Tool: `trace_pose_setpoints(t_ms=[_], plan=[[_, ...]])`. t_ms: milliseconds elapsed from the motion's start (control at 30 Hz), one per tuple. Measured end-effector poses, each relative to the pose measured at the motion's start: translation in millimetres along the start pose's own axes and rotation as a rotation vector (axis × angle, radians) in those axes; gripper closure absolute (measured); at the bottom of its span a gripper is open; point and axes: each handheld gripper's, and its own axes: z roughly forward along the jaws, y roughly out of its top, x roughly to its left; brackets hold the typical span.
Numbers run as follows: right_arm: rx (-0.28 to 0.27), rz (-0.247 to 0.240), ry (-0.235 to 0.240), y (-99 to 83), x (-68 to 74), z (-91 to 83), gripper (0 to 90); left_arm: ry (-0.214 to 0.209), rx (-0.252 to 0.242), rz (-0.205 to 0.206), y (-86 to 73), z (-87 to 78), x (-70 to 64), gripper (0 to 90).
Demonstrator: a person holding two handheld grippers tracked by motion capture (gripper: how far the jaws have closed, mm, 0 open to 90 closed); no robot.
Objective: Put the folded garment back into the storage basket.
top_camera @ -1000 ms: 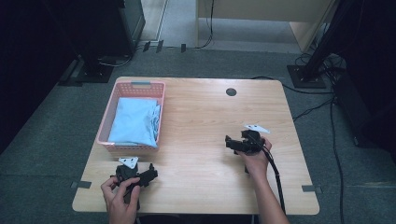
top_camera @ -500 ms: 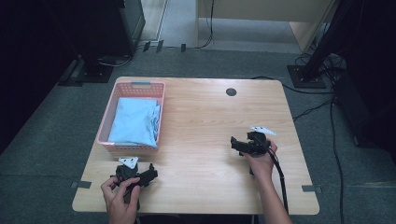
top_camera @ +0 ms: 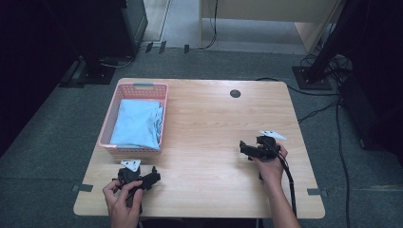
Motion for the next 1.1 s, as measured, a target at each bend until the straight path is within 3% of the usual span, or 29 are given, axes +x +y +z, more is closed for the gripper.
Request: trace_pose_setpoints(t_ms=[1100], plan=[[0.0, 0.03, -0.028, -9.3, -29.3, -15.7, 0.0, 0.0, 0.0, -0.001, 0.0, 0.0, 0.0, 0.0]])
